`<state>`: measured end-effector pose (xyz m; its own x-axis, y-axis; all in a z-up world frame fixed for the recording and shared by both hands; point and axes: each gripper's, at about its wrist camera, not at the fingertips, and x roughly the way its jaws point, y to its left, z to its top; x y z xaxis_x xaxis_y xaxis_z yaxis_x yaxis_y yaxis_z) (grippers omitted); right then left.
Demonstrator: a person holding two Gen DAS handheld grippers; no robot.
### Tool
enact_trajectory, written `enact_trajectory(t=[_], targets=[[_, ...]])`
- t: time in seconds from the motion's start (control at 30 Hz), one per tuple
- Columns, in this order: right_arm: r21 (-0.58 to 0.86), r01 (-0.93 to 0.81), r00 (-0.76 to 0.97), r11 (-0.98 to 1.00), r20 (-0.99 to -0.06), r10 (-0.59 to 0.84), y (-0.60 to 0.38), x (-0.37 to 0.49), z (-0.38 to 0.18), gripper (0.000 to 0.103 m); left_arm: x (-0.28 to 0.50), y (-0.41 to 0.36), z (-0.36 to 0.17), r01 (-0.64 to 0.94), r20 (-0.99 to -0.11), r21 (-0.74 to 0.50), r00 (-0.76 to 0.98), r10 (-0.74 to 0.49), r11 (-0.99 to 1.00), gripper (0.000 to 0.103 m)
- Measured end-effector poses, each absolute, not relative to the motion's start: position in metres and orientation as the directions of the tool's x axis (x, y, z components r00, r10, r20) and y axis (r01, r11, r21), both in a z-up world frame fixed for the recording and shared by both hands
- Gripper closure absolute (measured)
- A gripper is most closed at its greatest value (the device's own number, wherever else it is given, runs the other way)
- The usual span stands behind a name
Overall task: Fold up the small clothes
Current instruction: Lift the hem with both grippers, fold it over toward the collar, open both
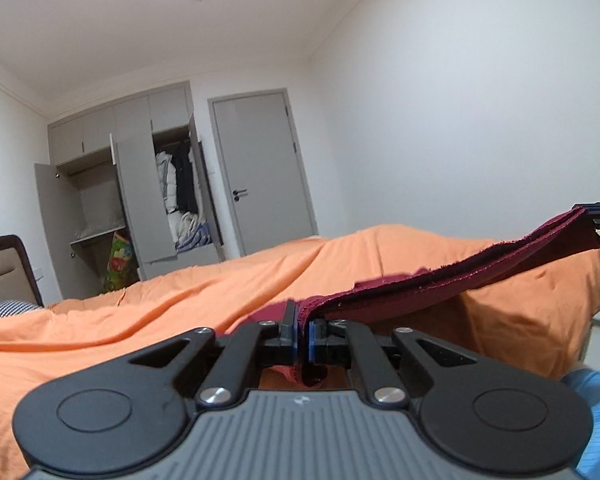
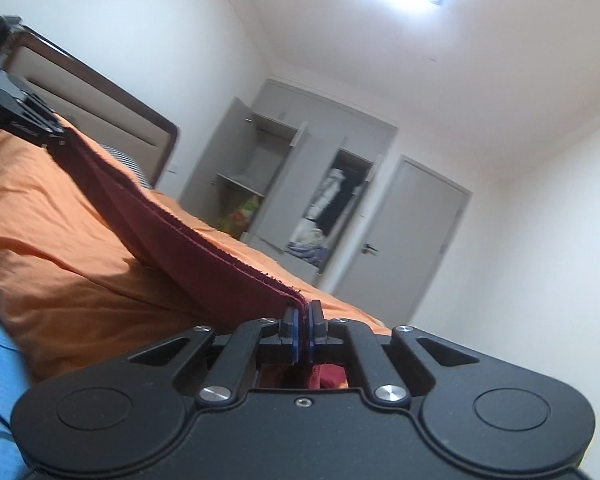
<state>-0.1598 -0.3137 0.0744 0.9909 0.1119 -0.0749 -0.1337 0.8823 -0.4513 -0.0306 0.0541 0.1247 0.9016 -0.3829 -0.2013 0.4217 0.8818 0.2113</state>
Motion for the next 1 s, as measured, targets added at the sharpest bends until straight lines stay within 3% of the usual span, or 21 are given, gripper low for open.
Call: enact_trajectory(t=[0.4,0.63,0.77,1.0], targets=[[-0.506,-0.179,0.982,0.844,-0.150,0.118,-0.323,-0.109,0.093,0.099,0.017,0.073,0.156,0.528,-0.310,0.082,0.820,-0.482,0.845,0.099],[-0.550,-0.165,0.984,0.819,-0.147,0.099,-0.332,-0.022,0.115,0.099,0.092,0.066,0.193,0.583,-0.325,0.108,0.787,-0.525,0.806,0.099],[-0.554,-0.191,0.977,0.810,-0.183,0.105,-0.342,0.045,0.122,0.099,0.148,0.048,0.201,0.574,-0.341,0.154,0.795,-0.502,0.804,0.099],[-0.588,-0.254,0.953,0.768,-0.289,0.094,-0.340,0.171,0.110,0.099,0.271,0.021,0.190,0.475,-0.512,0.080,0.774,-0.373,0.876,0.099]])
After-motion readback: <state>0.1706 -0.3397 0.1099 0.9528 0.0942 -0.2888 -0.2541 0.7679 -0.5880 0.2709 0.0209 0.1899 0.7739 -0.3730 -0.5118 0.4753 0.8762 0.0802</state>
